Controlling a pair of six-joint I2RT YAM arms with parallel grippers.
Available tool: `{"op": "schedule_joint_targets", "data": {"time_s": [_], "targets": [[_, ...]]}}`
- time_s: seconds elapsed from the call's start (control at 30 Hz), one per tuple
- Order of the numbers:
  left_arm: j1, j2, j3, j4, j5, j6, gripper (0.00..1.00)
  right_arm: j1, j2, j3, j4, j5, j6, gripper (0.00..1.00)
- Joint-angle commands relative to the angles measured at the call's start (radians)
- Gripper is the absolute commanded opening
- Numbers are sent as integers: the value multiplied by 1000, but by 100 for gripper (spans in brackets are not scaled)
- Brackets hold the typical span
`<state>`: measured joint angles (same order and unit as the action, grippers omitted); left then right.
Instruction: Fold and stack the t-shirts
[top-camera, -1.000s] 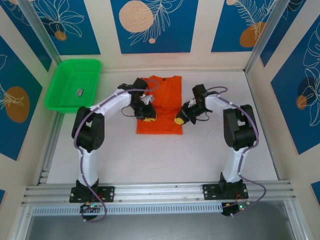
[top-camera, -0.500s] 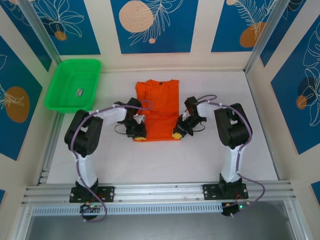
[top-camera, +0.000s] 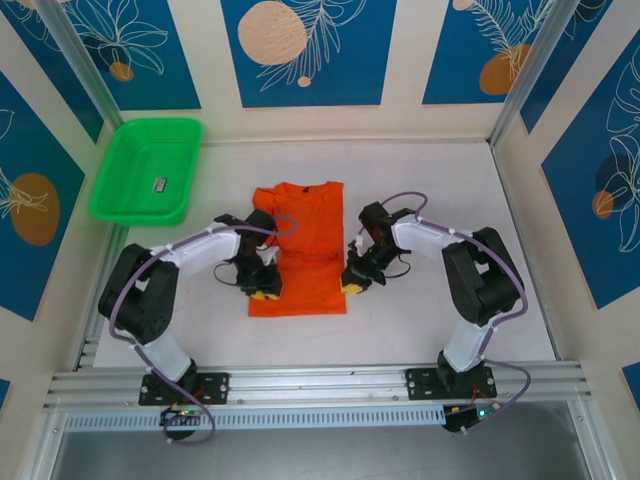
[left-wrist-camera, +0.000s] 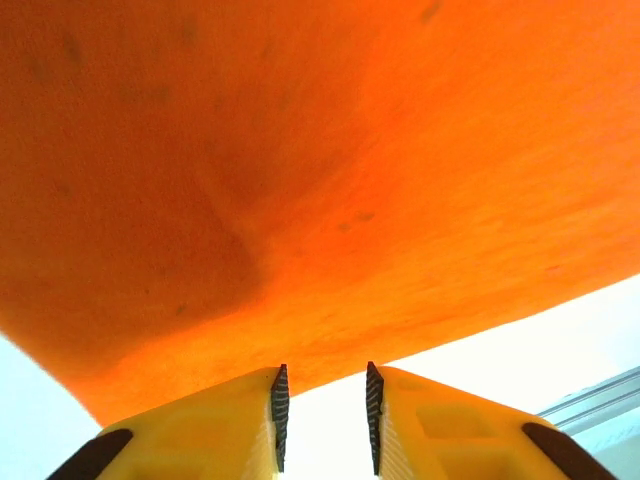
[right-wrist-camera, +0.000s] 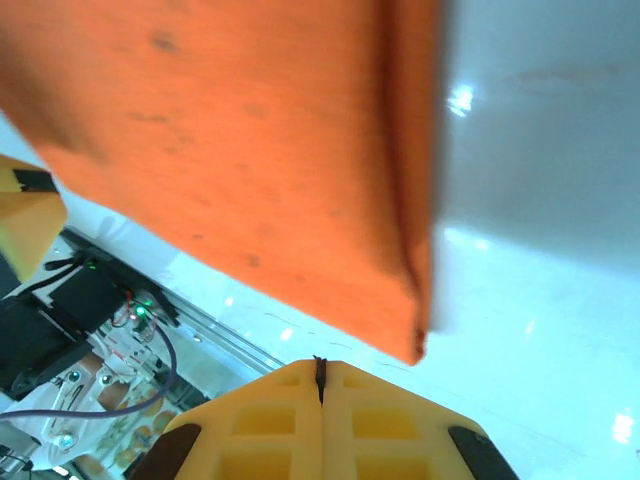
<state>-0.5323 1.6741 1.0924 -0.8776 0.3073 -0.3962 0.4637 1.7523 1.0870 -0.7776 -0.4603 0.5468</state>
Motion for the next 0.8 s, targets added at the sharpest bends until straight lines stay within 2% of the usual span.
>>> {"op": "schedule_joint_targets", "data": {"time_s": [0.0,0.17,0.23,0.33,0.43,0.77], "targets": [[6,-61,53,59,-115,-2,34,11,-27,55,85,52,-56,0],[6,-59,6,231,-248,19,36,70,31,88,176,161,-132,0],[6,-52,0,261,-263,28,37,95,63,113,179,180,-165,0],[6,-32,-5,287,-294,64,59,127,99,144,187,237,-193,0],[6,-11,-17,322,-296,85,71,139,150,189,170,278,-210,0],[6,75,11,380,-322,83,79,121,212,253,221,388,-169,0]]}}
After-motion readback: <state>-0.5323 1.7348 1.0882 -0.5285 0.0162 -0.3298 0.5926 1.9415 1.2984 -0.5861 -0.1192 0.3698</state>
